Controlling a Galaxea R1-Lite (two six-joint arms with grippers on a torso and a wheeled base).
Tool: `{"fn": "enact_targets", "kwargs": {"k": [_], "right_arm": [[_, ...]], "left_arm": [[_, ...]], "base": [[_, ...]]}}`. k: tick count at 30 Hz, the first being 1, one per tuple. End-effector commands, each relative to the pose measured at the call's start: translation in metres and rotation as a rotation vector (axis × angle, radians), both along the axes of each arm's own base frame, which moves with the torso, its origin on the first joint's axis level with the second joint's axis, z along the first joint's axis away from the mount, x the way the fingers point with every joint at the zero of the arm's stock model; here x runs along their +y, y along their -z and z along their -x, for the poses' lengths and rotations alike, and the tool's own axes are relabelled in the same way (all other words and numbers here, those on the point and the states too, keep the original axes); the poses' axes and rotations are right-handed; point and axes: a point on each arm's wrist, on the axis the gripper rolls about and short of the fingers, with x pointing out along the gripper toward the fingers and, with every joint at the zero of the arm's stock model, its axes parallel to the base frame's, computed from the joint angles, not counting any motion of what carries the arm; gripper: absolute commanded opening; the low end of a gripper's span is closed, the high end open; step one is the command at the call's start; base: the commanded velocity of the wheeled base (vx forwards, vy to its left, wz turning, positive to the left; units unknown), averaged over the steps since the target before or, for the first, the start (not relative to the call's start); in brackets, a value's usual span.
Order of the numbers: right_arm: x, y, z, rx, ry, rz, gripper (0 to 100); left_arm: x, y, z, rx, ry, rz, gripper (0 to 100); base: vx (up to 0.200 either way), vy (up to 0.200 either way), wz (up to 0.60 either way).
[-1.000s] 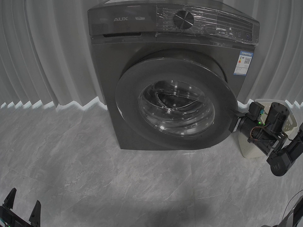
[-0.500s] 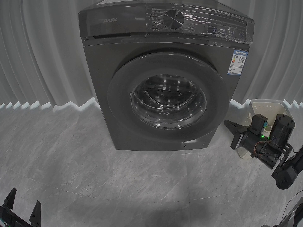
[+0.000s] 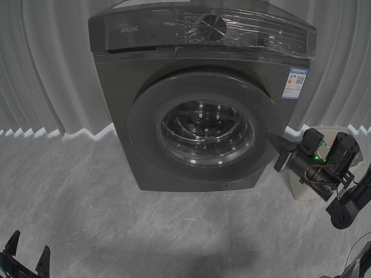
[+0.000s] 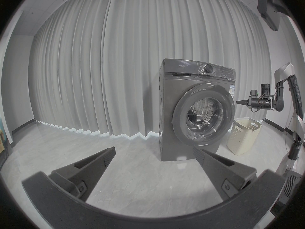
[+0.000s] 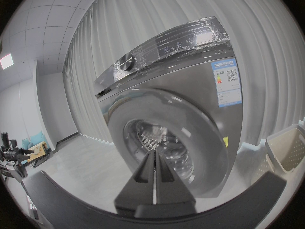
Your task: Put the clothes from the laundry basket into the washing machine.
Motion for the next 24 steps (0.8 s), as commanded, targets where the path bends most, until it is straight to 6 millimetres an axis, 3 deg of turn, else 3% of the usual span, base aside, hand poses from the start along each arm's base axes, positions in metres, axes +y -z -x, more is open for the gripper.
{"fn": "enact_targets", "kwargs": {"k": [1, 2, 5, 13, 16, 19, 24], "right_arm": [[0.007, 0.003, -0.018, -0.006, 0.003, -0.002, 0], [0.007, 0.003, -0.018, -0.006, 0.003, -0.002, 0], [0.006, 0.007, -0.051, -0.027, 0.054, -0.012, 0], [-0.01, -0.002, -0.068, -0.068, 0.118, -0.028, 0], [-0.013, -0.008, -0.057, -0.081, 0.114, -0.03, 0], [-0.012, -0.009, -0.033, -0.062, 0.08, -0.013, 0], [0.012, -0.003, 0.014, -0.004, -0.055, 0.01, 0]], "left_arm": [[0.0, 0.005, 0.0, 0.0, 0.0, -0.002, 100], [0.0, 0.005, 0.0, 0.0, 0.0, -0.002, 100], [0.0, 0.005, 0.0, 0.002, 0.0, -0.002, 100], [0.0, 0.005, 0.0, 0.0, 0.0, 0.0, 100], [0.0, 0.005, 0.0, 0.0, 0.001, 0.0, 100], [0.0, 0.005, 0.0, 0.0, -0.002, 0.0, 100], [0.0, 0.005, 0.0, 0.0, -0.002, 0.0, 100]], "base": [[0.0, 0.0, 0.0], [0.0, 0.0, 0.0], [0.0, 0.0, 0.0], [0.0, 0.0, 0.0], [0.0, 0.0, 0.0], [0.0, 0.0, 0.0], [0.08, 0.0, 0.0]]}}
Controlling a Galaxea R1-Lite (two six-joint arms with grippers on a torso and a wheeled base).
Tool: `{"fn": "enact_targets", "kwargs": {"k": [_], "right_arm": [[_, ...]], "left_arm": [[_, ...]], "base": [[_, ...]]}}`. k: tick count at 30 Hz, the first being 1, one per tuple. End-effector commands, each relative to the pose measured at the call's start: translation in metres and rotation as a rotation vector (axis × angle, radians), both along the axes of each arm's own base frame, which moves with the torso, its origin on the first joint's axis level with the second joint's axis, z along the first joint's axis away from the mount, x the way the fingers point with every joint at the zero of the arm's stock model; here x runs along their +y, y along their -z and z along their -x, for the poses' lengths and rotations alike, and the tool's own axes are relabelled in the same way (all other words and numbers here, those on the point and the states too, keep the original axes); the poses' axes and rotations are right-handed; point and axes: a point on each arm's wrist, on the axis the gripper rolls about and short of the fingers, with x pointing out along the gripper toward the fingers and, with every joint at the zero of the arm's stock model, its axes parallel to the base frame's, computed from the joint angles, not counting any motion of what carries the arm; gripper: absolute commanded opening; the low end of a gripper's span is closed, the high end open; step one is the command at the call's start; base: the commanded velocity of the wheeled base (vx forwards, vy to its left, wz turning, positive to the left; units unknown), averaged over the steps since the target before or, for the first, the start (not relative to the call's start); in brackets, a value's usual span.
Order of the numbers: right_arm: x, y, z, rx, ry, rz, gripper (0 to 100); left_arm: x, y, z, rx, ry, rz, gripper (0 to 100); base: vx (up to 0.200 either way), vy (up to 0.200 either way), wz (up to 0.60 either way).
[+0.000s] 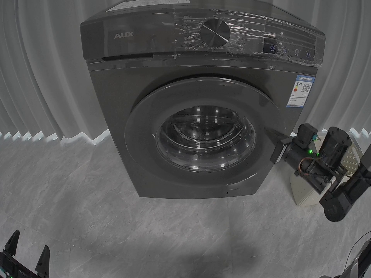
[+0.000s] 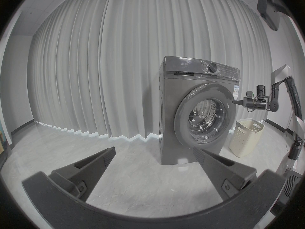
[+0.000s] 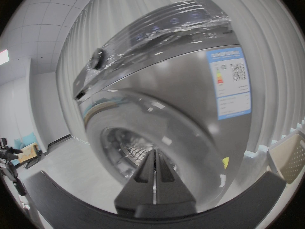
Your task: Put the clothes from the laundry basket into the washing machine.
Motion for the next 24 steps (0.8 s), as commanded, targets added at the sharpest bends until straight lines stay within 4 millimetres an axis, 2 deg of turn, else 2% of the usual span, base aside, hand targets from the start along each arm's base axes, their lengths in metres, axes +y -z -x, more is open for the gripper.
{"fn": "enact_targets", "kwargs": {"k": [1, 5, 6, 16, 24], "right_arm": [[0.016, -0.006, 0.046, 0.014, -0.114, 0.007, 0], [0.013, -0.009, 0.048, 0.009, -0.103, -0.003, 0], [0.012, -0.009, 0.048, 0.012, -0.1, -0.002, 100], [0.008, -0.007, 0.047, 0.013, -0.085, -0.004, 100], [0.007, -0.01, 0.044, 0.005, -0.061, -0.019, 100]], "left_arm": [[0.0, 0.005, 0.0, 0.0, -0.002, 0.0, 100], [0.0, 0.005, 0.0, 0.0, -0.002, 0.0, 100], [0.0, 0.005, 0.0, 0.0, -0.002, 0.0, 100], [0.0, 0.005, 0.0, 0.0, -0.002, 0.002, 100], [0.0, 0.005, 0.0, 0.0, 0.0, 0.0, 100]], "base": [[0.2, 0.0, 0.0], [0.2, 0.0, 0.0], [0.2, 0.0, 0.0], [0.2, 0.0, 0.0], [0.0, 0.0, 0.0]]}}
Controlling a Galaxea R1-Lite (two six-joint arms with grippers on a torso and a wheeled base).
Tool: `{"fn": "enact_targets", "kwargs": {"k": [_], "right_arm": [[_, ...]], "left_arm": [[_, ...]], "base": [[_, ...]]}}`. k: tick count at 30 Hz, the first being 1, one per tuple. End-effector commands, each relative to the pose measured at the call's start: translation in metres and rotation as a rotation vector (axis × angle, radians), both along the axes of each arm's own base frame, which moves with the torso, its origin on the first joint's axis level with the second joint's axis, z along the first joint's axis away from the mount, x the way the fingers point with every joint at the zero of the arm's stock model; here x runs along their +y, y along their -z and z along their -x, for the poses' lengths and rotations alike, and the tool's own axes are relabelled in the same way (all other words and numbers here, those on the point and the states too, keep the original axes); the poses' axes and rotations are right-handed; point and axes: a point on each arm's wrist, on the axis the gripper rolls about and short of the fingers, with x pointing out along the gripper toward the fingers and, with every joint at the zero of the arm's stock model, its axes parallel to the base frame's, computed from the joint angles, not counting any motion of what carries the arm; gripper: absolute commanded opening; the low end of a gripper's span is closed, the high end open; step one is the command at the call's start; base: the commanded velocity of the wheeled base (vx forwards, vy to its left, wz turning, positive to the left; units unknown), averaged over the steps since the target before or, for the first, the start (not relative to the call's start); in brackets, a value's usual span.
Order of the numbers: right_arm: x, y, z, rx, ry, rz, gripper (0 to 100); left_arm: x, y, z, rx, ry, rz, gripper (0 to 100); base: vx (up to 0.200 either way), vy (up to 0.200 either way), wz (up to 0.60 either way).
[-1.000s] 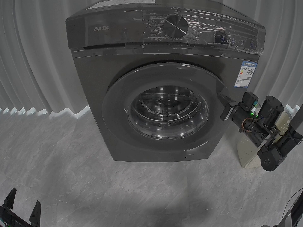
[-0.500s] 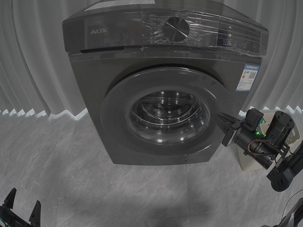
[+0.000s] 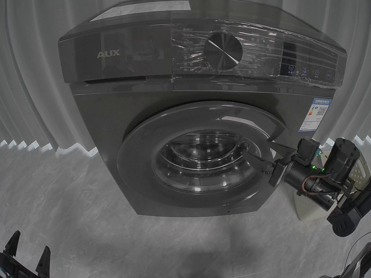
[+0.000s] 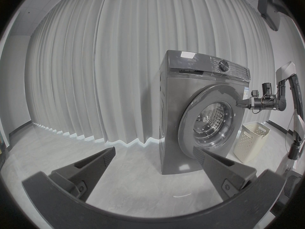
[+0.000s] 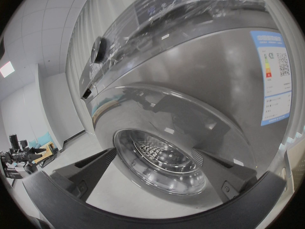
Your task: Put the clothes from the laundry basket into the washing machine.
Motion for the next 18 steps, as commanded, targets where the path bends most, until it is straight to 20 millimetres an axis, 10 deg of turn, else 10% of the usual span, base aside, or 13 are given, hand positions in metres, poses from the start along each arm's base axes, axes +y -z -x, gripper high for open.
{"fn": "enact_targets", "kwargs": {"k": [1, 8, 18], "right_arm": [[-0.002, -0.005, 0.0, -0.036, 0.027, -0.015, 100], [-0.005, -0.003, 0.018, -0.015, 0.006, -0.003, 100], [-0.048, -0.002, 0.11, -0.02, -0.014, 0.037, 100]], "left_arm": [[0.0, 0.005, 0.0, 0.0, 0.0, 0.0, 100], [0.0, 0.005, 0.0, 0.0, -0.002, 0.0, 100], [0.0, 0.005, 0.0, 0.0, -0.002, 0.002, 100]], "base": [[0.0, 0.0, 0.0], [0.0, 0.0, 0.0], [0.0, 0.0, 0.0]]}}
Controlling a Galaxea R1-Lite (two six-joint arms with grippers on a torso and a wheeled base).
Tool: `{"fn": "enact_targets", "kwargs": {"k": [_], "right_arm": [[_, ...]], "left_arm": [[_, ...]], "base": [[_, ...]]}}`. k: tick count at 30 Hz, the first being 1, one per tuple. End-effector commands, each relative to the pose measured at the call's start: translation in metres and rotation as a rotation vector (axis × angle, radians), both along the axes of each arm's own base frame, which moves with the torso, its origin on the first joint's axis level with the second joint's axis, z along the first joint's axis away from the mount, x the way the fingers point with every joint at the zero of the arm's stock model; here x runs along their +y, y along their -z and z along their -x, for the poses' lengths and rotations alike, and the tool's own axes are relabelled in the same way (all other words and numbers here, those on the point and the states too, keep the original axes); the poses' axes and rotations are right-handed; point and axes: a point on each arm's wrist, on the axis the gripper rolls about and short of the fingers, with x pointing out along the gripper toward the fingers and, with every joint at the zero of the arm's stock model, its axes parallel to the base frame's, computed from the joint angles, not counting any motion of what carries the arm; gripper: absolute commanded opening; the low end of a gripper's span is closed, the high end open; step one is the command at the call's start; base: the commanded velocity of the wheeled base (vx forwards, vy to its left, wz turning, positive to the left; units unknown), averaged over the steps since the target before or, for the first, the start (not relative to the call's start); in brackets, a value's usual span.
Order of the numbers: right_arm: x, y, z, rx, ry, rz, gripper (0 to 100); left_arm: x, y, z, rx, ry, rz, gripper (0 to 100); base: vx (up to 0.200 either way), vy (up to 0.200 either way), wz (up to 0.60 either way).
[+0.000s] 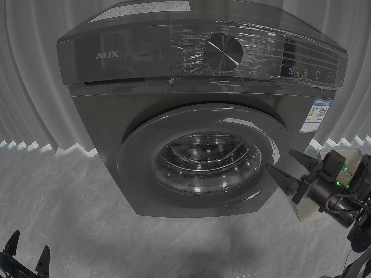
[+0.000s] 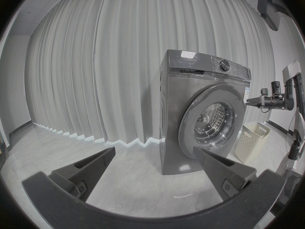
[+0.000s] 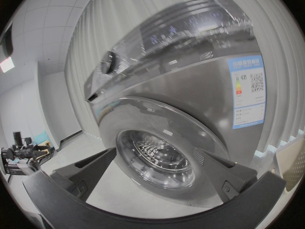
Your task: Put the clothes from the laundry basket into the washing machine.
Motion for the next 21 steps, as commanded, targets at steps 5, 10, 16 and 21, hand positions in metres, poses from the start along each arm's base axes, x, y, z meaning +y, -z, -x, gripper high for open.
{"fn": "enact_targets", "kwargs": {"k": [5, 10, 16, 21], "right_arm": [[-0.064, -0.009, 0.064, -0.097, 0.191, 0.084, 100], [-0.085, -0.014, 0.08, -0.146, 0.324, 0.153, 100], [-0.096, -0.012, 0.114, -0.157, 0.392, 0.156, 100], [-0.099, 0.002, 0.149, -0.151, 0.407, 0.159, 100]], "left_arm": [[0.0, 0.005, 0.0, -0.001, -0.001, 0.001, 100], [0.0, 0.005, 0.0, -0.001, -0.001, 0.002, 100], [0.0, 0.005, 0.0, -0.001, -0.001, 0.002, 100], [0.0, 0.005, 0.0, -0.001, -0.001, 0.004, 100]], "base": [[0.0, 0.0, 0.0], [0.0, 0.0, 0.0], [0.0, 0.0, 0.0], [0.0, 0.0, 0.0]]}}
